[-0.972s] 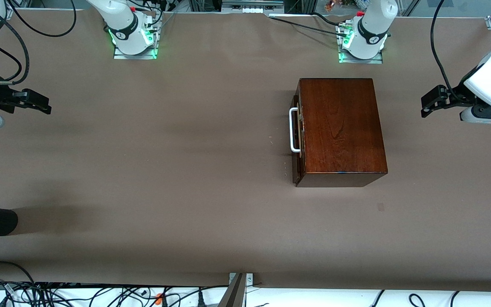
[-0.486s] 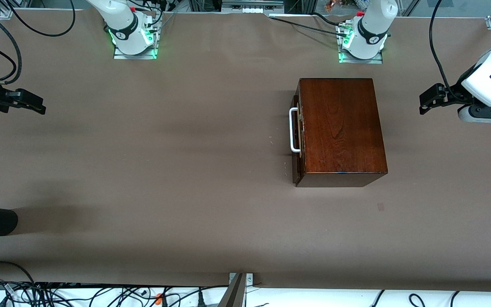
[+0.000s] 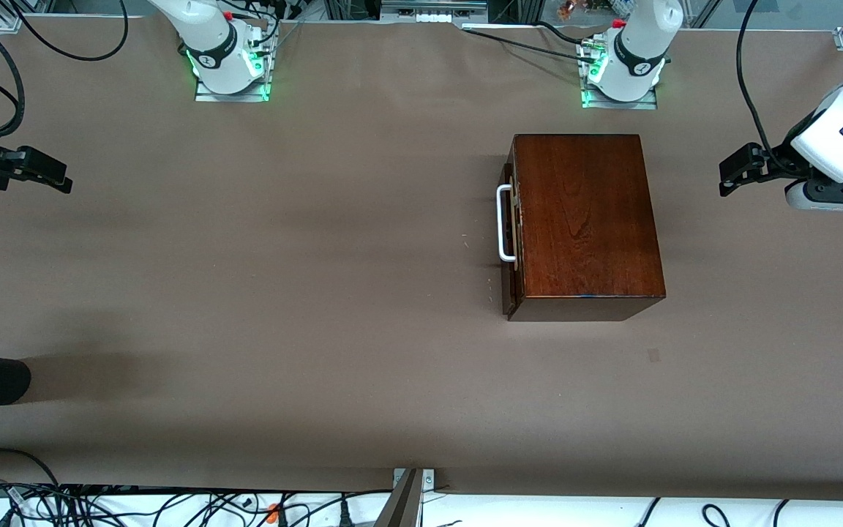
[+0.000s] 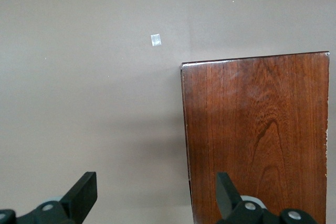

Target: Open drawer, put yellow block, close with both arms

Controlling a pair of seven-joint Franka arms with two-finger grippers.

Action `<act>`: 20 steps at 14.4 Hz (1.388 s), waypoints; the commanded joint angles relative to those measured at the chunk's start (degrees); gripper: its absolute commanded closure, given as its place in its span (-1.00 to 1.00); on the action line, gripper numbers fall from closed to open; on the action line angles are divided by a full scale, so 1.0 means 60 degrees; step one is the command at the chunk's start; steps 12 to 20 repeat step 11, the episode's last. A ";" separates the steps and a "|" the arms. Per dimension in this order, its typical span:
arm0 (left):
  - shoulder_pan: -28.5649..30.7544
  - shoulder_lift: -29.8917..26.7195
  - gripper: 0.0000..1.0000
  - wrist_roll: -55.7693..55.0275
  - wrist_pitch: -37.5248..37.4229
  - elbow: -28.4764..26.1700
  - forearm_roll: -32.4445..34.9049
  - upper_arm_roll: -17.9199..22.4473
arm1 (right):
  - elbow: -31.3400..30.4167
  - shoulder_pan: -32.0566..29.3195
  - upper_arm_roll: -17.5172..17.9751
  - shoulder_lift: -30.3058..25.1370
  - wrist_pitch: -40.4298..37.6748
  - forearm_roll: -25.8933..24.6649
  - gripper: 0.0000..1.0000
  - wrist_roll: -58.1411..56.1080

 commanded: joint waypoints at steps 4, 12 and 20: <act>-0.0075 -0.0071 -1.00 -0.0060 -0.0157 0.0057 -0.0096 0.0045 | 0.0054 -0.0002 0.0052 -0.0073 -0.0149 0.0162 -1.00 -0.0018; -0.0089 -0.0071 -1.00 -0.0030 -0.0157 0.0057 -0.0096 0.0045 | 0.0054 -0.0002 0.0052 -0.0059 -0.0134 0.0103 -1.00 -0.0018; -0.0089 -0.0071 -1.00 -0.0030 -0.0157 0.0057 -0.0096 0.0045 | 0.0054 -0.0002 0.0052 -0.0059 -0.0134 0.0103 -1.00 -0.0018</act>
